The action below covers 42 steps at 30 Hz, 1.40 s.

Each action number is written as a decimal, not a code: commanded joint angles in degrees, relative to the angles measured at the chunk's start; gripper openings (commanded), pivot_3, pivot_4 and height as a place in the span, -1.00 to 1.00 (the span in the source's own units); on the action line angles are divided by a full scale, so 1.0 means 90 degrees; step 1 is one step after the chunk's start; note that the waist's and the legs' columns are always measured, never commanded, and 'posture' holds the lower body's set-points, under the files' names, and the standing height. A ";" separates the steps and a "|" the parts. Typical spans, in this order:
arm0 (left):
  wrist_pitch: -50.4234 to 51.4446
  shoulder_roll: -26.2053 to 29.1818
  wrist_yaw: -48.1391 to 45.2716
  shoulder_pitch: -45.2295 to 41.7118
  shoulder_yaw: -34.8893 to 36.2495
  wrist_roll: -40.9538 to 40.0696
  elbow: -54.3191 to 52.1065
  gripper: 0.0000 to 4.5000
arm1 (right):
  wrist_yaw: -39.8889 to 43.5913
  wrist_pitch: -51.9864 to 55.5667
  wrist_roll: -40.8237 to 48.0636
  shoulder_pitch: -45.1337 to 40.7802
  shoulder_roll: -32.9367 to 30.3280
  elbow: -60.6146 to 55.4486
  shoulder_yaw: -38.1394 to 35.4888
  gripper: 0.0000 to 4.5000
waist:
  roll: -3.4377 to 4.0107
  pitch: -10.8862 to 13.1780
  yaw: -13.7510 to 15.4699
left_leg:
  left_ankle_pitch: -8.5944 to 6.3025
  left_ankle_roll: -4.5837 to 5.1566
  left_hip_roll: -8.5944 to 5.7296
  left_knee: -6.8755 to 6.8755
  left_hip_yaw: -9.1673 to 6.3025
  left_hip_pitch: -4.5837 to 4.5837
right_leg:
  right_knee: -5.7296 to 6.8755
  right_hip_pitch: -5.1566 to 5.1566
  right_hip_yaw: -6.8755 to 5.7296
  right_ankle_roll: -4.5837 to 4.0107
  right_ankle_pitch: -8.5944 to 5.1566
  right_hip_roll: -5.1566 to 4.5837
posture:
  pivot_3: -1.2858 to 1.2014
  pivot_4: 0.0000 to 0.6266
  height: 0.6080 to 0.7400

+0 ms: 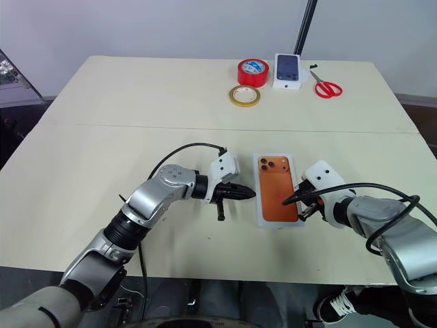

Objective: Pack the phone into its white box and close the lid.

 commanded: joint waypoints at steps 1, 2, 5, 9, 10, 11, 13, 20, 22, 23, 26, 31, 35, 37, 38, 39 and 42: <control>-0.0047 -0.0128 0.0015 -0.0113 0.0110 -0.0120 -0.0082 -1.00 | 0.0049 -0.0045 0.0051 -0.0094 -0.0053 -0.0267 -0.0108 -0.99 | 0.0000 0.0000 0.0001 | 0.0000 0.0000 0.0000 0.0000 0.0000 0.0000 | 0.0000 0.0000 0.0000 0.0000 0.0000 0.0000 | 0.03 -0.52 0.65; -0.0055 -0.0127 0.0023 -0.0110 0.0101 -0.0109 -0.0062 -1.00 | 0.0042 -0.0052 0.0035 -0.0085 -0.0057 -0.0254 -0.0093 -0.99 | 0.0000 0.0000 0.0001 | 0.0000 0.0000 0.0000 0.0000 0.0000 0.0000 | 0.0000 0.0000 0.0000 0.0000 0.0000 0.0000 | 0.03 -0.52 0.65; -0.0083 -0.0133 0.0066 -0.0093 0.0085 -0.0061 0.0018 -1.00 | 0.0003 -0.0083 -0.0019 -0.0067 -0.0036 -0.0186 -0.0061 -0.99 | 0.0000 0.0000 0.0002 | 0.0000 0.0000 0.0000 0.0000 0.0000 0.0000 | 0.0000 0.0000 0.0000 0.0000 0.0000 0.0000 | 0.03 -0.52 0.65; -0.0070 -0.0172 0.0184 -0.0098 0.0169 -0.0053 0.0214 -1.00 | -0.0049 -0.0129 -0.0096 -0.0042 -0.0023 -0.0096 -0.0061 -0.99 | 0.0000 0.0000 0.0003 | 0.0000 0.0000 0.0000 0.0000 0.0000 0.0000 | 0.0000 0.0000 0.0000 0.0000 0.0000 0.0000 | 0.03 -0.52 0.65; -0.0096 -0.0167 0.0203 -0.0096 0.0187 -0.0047 0.0269 -1.00 | -0.0045 -0.0137 -0.0108 -0.0040 -0.0034 -0.0082 -0.0075 -0.99 | 0.0000 0.0000 0.0002 | 0.0000 0.0000 0.0000 0.0000 0.0000 0.0000 | 0.0000 0.0000 0.0000 0.0000 0.0000 0.0000 | 0.03 -0.52 0.65; -0.0118 -0.0156 0.0211 -0.0087 0.0198 -0.0043 0.0304 -1.00 | -0.0028 -0.0139 -0.0109 -0.0031 -0.0056 -0.0090 -0.0104 -0.99 | 0.0000 0.0000 0.0001 | 0.0000 0.0000 0.0000 0.0000 0.0000 0.0000 | 0.0000 0.0000 0.0000 0.0000 0.0000 0.0000 | 0.03 -0.52 0.65; -0.0169 -0.0099 0.0201 -0.0058 0.0230 -0.0047 0.0306 -1.00 | 0.0034 -0.0164 -0.0123 0.0002 -0.0157 -0.0142 -0.0183 -0.99 | 0.0000 0.0000 -0.0001 | 0.0000 0.0000 0.0000 0.0000 0.0000 0.0000 | 0.0000 0.0000 0.0000 0.0000 0.0000 0.0000 | 0.03 -0.52 0.65; 0.0135 -0.0184 0.0382 -0.0290 0.0956 -0.0518 0.0028 -1.00 | 0.0701 -0.0435 0.0108 0.0240 -0.0698 -0.0548 -0.0982 -0.99 | 0.0001 0.0001 0.0005 | 0.0000 0.0000 0.0000 0.0000 0.0001 -0.0001 | 0.0000 -0.0002 -0.0001 0.0000 0.0000 -0.0001 | 0.03 -0.52 0.65; 0.0201 -0.0300 0.0494 -0.0432 0.1021 -0.0549 0.0059 -1.00 | 0.0949 -0.0391 0.0379 0.0334 -0.0680 -0.0860 -0.1178 -0.99 | 0.0001 0.0001 0.0011 | 0.0000 0.0000 0.0001 0.0000 -0.0001 0.0000 | 0.0000 0.0000 -0.0002 0.0000 0.0000 0.0001 | 0.03 -0.52 0.65; 0.0153 -0.0344 0.0539 -0.0486 0.0977 -0.0493 0.0113 -1.00 | 0.1015 -0.0360 0.0486 0.0382 -0.0646 -0.1008 -0.1177 -0.99 | 0.0000 0.0001 0.0019 | 0.0000 0.0000 0.0001 0.0000 -0.0001 0.0000 | 0.0000 0.0001 -0.0002 0.0001 0.0000 0.0001 | 0.03 -0.52 0.65; -0.0030 -0.0497 0.0667 -0.0610 0.0633 -0.0166 0.0480 -1.00 | 0.0875 -0.0304 0.0541 0.0591 -0.0482 -0.1278 -0.0805 -0.99 | -0.0001 0.0001 0.0016 | 0.0000 0.0000 -0.0002 0.0001 -0.0002 0.0000 | -0.0004 0.0006 -0.0003 0.0002 0.0000 0.0000 | 0.03 -0.52 0.65; -0.0470 -0.0411 0.0579 -0.0660 -0.0084 0.0509 0.1123 -1.00 | 0.0295 -0.0183 0.0318 0.0720 -0.0207 -0.1289 -0.0072 -0.99 | -0.0001 0.0001 -0.0013 | 0.0000 0.0000 -0.0002 0.0000 -0.0001 0.0005 | -0.0001 0.0003 -0.0001 0.0001 0.0000 0.0003 | 0.03 -0.52 0.65; -0.0496 -0.0261 0.0540 -0.0608 0.0164 0.0449 0.1134 -1.00 | 0.0101 -0.0173 0.0340 0.0584 -0.0120 -0.1396 -0.0041 -0.99 | -0.0001 0.0001 -0.0014 | 0.0000 0.0000 0.0003 -0.0001 -0.0002 0.0007 | -0.0001 0.0005 -0.0001 0.0001 0.0000 0.0006 | 0.03 -0.52 0.65; -0.0468 -0.0101 0.0584 -0.0543 0.0539 0.0268 0.0905 -1.00 | 0.0113 -0.0303 0.0364 0.0494 -0.0110 -0.1396 -0.0297 -0.99 | -0.0001 0.0001 -0.0026 | 0.0000 0.0000 0.0003 -0.0001 -0.0001 0.0007 | -0.0001 0.0005 -0.0001 0.0001 0.0000 0.0005 | 0.03 -0.52 0.65; -0.0468 0.0038 0.0586 -0.0500 0.0726 0.0194 0.0772 -1.00 | 0.0123 -0.0366 0.0371 0.0444 -0.0104 -0.1386 -0.0412 -0.99 | 0.0000 0.0001 -0.0033 | 0.0000 0.0000 0.0003 -0.0001 -0.0001 0.0006 | 0.0000 0.0003 -0.0001 0.0001 0.0000 0.0005 | 0.03 -0.52 0.65; -0.0479 0.0181 0.0579 -0.0451 0.0899 0.0135 0.0647 -1.00 | 0.0141 -0.0449 0.0369 0.0412 -0.0097 -0.1373 -0.0520 -0.99 | 0.0000 0.0001 -0.0043 | 0.0000 0.0000 0.0004 -0.0002 -0.0001 0.0005 | 0.0000 0.0001 -0.0001 0.0001 0.0000 0.0006 | 0.03 -0.52 0.65; -0.0523 0.0858 0.0519 -0.0178 0.1641 -0.0087 0.0280 -1.00 | 0.0293 -0.0853 0.0457 0.0404 0.0055 -0.1273 -0.1023 -0.99 | 0.0000 0.0002 -0.0055 | 0.0000 0.0000 0.0008 -0.0005 -0.0001 0.0004 | 0.0001 -0.0003 -0.0001 0.0001 0.0000 0.0007 | 0.03 -0.52 0.65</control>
